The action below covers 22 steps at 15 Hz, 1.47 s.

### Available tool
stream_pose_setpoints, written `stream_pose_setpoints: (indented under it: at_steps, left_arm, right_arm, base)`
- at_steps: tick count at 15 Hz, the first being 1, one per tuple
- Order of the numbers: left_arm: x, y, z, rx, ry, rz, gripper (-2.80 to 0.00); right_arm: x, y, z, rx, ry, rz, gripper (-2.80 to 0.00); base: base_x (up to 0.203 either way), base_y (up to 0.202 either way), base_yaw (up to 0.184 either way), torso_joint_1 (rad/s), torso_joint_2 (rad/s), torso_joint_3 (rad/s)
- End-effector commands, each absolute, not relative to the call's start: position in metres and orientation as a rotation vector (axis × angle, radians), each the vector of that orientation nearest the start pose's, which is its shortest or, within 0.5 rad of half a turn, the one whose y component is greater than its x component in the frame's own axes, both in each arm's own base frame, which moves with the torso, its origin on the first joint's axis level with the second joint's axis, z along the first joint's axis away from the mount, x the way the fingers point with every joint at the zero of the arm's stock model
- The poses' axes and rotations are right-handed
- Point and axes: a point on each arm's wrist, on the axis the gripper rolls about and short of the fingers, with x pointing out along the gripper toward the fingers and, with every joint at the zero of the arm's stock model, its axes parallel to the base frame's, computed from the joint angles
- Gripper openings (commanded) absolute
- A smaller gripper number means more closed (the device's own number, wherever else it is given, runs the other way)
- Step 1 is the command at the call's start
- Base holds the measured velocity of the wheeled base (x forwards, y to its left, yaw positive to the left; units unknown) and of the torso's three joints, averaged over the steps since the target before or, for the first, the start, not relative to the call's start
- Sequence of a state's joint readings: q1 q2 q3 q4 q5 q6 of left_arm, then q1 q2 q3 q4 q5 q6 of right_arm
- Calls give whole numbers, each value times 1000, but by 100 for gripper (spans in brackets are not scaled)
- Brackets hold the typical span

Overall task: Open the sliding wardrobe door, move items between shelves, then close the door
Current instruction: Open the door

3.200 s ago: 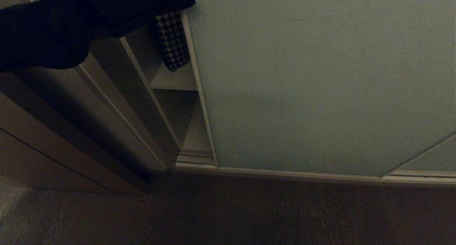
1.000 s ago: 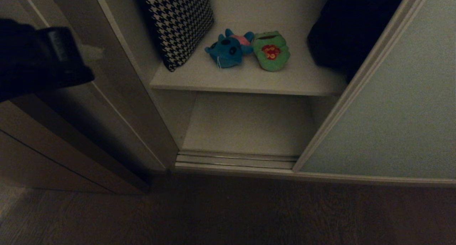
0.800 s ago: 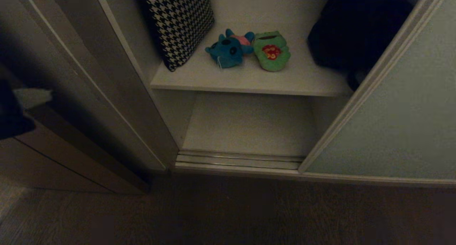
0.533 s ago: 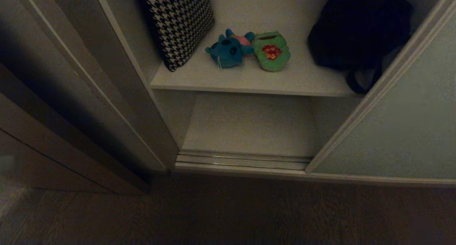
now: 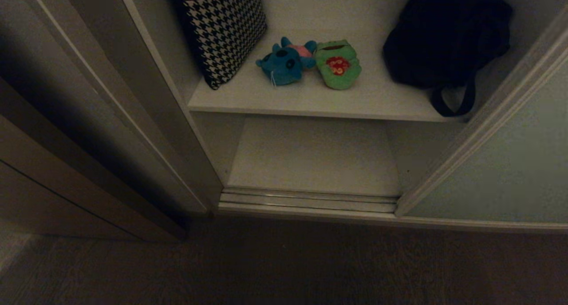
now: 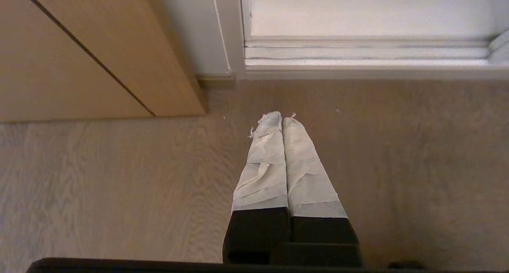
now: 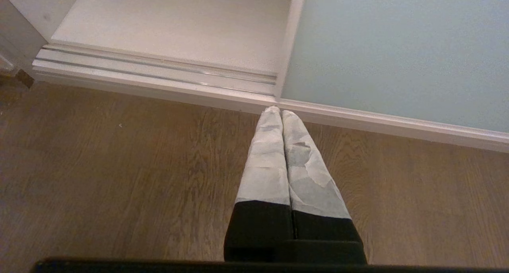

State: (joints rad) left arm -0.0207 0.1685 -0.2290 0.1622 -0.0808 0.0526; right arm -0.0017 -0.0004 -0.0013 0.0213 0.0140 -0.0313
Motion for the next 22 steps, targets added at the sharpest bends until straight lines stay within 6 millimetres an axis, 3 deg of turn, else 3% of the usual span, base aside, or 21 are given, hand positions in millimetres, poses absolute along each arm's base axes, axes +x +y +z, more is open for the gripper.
stream_pose_setpoints:
  at_steps: [1,7,12,15,17,20,22]
  left_arm:
    - [-31,-2,88,72,36,-101,-280]
    - [-25,-2,84,-57,-37,-99,-280]
    - [-26,-1,90,-22,-65,-72,-280]
    - [-40,-1,134,-6,-160,-86,-280]
    - [-36,-2,171,-3,-143,-116,-280]
    - [0,-4,234,-5,-65,-180,-280]
    - [42,-6,284,-12,-32,-230,-280]
  right_arm:
    - [-23,0,73,-32,19,13,-280]
    - [-23,0,73,-32,19,13,-280]
    - [-23,0,73,-32,20,14,-280]
    - [-23,0,74,-32,18,13,-280]
    - [-23,0,74,-32,18,13,-280]
    - [-23,0,74,-32,18,13,-280]
    - [-23,0,74,-32,18,14,-280]
  base:
    - [0,0,0,0,0,0]
    - [0,0,0,0,0,0]
    - [0,0,0,0,0,0]
    - [0,0,0,0,0,0]
    - [0,0,0,0,0,0]
    - [0,0,0,0,0,0]
    - [0,0,0,0,0,0]
